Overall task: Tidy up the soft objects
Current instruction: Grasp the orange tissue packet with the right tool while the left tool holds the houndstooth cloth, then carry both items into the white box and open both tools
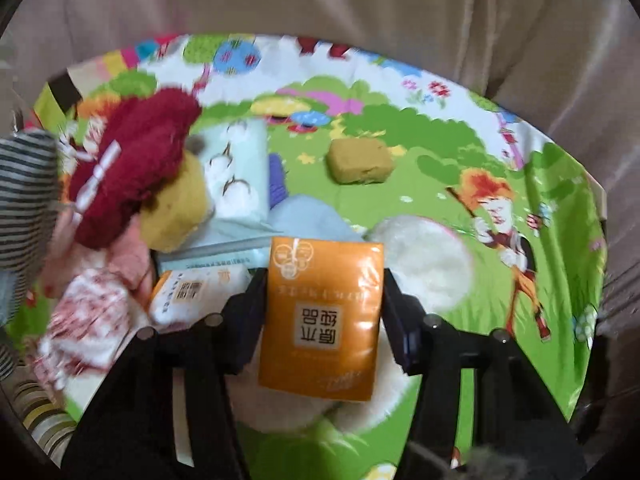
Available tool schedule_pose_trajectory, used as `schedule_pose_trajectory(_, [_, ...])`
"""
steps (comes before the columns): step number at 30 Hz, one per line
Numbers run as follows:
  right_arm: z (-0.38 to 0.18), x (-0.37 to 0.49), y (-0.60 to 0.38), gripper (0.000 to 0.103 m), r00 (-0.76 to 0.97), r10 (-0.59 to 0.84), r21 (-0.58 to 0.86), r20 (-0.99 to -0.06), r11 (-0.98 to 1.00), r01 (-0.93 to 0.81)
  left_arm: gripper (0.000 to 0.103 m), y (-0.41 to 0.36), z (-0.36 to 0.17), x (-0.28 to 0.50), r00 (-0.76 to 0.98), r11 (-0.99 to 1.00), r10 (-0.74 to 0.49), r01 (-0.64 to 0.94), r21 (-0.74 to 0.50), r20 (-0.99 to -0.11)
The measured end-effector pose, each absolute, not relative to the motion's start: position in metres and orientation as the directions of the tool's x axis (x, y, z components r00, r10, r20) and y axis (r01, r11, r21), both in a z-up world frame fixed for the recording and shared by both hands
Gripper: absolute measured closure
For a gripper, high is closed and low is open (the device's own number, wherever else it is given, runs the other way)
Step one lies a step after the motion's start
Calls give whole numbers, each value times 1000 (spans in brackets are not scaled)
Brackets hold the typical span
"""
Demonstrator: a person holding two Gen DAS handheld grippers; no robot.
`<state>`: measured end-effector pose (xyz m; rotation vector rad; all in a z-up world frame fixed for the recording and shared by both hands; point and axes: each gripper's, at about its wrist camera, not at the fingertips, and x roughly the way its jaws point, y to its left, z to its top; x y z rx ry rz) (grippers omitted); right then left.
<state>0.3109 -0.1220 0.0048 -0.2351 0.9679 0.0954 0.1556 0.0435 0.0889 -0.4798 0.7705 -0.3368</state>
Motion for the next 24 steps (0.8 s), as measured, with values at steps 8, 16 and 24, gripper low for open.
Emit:
schedule_pose_trajectory(8, [49, 231, -187, 46, 617, 0, -63, -787, 995, -80, 80, -6, 111, 138, 640, 818, -535, 230, -527, -551])
schedule_pose_trajectory(16, [63, 141, -259, 46, 615, -73, -66, -785, 997, 35, 80, -93, 106, 115, 492, 741, -667, 365, -563, -559])
schedule_pose_trajectory(24, [57, 61, -319, 45, 568, -155, -76, -808, 984, 160, 80, -189, 87, 85, 301, 654, -751, 462, -599, -588])
